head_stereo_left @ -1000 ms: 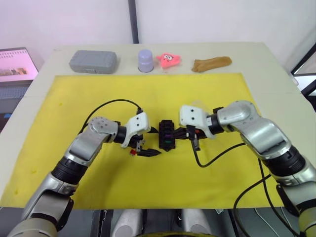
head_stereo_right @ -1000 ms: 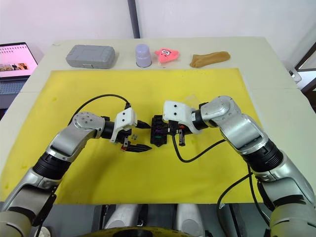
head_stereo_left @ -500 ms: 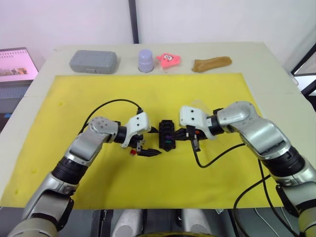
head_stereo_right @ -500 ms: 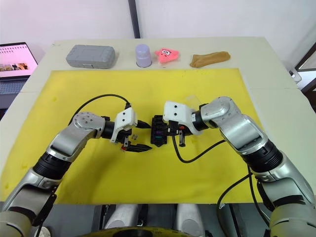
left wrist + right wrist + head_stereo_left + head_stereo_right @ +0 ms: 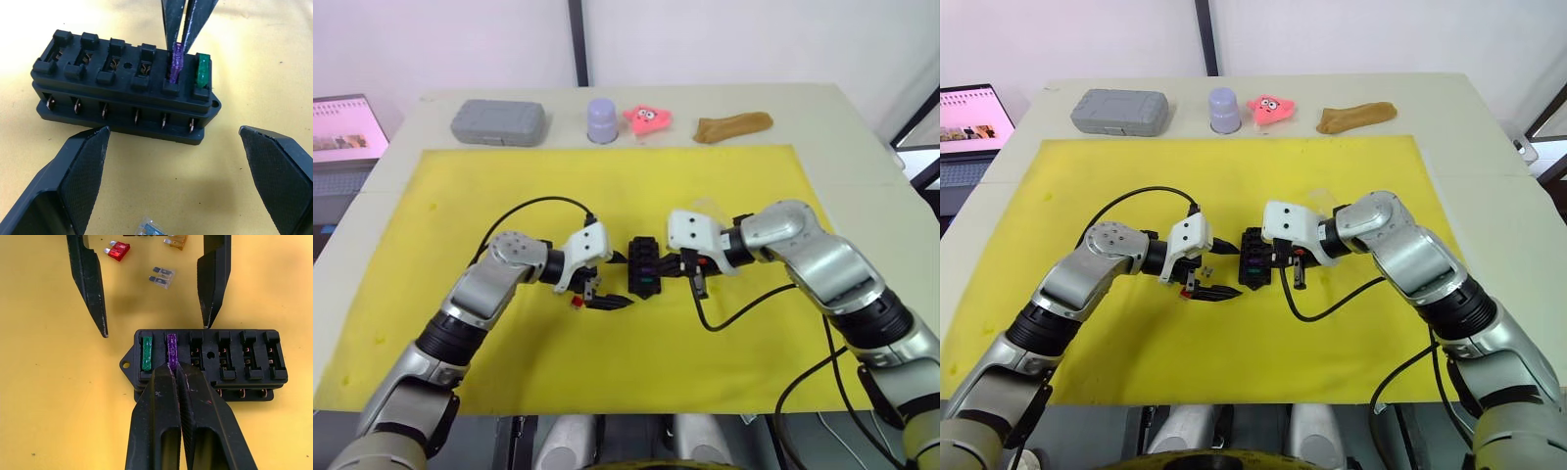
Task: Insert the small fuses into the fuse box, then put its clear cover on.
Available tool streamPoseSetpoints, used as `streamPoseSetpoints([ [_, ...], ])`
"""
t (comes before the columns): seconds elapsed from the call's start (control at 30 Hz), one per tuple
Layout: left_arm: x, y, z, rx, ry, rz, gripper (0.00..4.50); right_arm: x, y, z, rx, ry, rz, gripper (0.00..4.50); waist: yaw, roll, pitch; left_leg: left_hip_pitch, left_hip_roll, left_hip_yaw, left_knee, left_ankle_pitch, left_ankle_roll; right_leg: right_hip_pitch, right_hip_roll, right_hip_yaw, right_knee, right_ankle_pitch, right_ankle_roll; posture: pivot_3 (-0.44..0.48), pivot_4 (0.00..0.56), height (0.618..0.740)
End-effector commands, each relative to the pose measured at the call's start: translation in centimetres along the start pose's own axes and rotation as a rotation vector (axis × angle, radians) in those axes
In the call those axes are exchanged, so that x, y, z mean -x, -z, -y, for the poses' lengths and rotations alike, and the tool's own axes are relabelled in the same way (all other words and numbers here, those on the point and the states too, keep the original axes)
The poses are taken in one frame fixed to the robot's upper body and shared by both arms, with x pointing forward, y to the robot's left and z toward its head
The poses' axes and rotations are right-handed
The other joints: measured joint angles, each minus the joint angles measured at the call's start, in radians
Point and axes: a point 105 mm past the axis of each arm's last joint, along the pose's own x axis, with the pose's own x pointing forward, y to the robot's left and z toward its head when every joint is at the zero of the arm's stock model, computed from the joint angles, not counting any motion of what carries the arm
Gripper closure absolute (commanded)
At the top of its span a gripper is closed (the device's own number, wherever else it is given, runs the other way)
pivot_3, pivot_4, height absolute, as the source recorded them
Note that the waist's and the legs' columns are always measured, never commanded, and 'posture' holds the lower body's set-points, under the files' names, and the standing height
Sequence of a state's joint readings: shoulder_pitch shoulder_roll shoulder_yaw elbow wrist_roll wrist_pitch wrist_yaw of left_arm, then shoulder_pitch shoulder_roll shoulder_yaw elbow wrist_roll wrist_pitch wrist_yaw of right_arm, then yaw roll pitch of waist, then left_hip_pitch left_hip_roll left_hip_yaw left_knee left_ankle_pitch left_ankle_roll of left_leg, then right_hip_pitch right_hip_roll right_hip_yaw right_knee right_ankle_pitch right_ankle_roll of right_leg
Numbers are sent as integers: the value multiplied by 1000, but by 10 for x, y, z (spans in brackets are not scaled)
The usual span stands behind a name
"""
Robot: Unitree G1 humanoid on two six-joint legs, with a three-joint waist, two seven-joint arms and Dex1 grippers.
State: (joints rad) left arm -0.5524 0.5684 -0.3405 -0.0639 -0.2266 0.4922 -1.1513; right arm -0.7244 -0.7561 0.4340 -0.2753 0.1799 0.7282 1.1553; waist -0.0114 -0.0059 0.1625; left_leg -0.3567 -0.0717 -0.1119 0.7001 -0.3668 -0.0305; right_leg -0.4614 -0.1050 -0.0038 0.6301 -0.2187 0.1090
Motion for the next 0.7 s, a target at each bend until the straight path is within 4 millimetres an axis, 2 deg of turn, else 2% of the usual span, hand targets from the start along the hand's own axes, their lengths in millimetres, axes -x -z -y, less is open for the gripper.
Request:
streamPoseSetpoints([
  [0.03, 1, -12, 1, -53, 0, 18, 72, 1, -4, 2, 33, 10, -11, 4500, 0, 0, 0, 0, 0, 0, 0, 0, 0, 0, 0, 0, 0, 0, 0, 0, 150, 740],
  [0.33, 0, -12, 3, -52, 6, 17, 72, 2, -10, 2, 9, 4, 18, 4500, 0, 0, 0, 0, 0, 0, 0, 0, 0, 0, 0, 0, 0, 0, 0, 0, 150, 740],
  [0.43, 0, -12, 3, -52, 6, 17, 0, 4, -13, 4, 5, 13, 26, 3588, 0, 0, 0, 0, 0, 0, 0, 0, 0, 0, 0, 0, 0, 0, 0, 0, 150, 740],
  [0.47, 0, -12, 3, -52, 5, 16, 0, 5, -16, 6, 3, 23, 36, 3086, 0, 0, 0, 0, 0, 0, 0, 0, 0, 0, 0, 0, 0, 0, 0, 0, 150, 740],
  [0.7, 1, -11, 2, -52, -1, 15, 0, 19, -36, 13, -20, 57, 114, 3086, 1, 0, 0, 0, 0, 0, 0, 0, 0, 0, 0, 0, 0, 0, 0, 0, 150, 740],
])
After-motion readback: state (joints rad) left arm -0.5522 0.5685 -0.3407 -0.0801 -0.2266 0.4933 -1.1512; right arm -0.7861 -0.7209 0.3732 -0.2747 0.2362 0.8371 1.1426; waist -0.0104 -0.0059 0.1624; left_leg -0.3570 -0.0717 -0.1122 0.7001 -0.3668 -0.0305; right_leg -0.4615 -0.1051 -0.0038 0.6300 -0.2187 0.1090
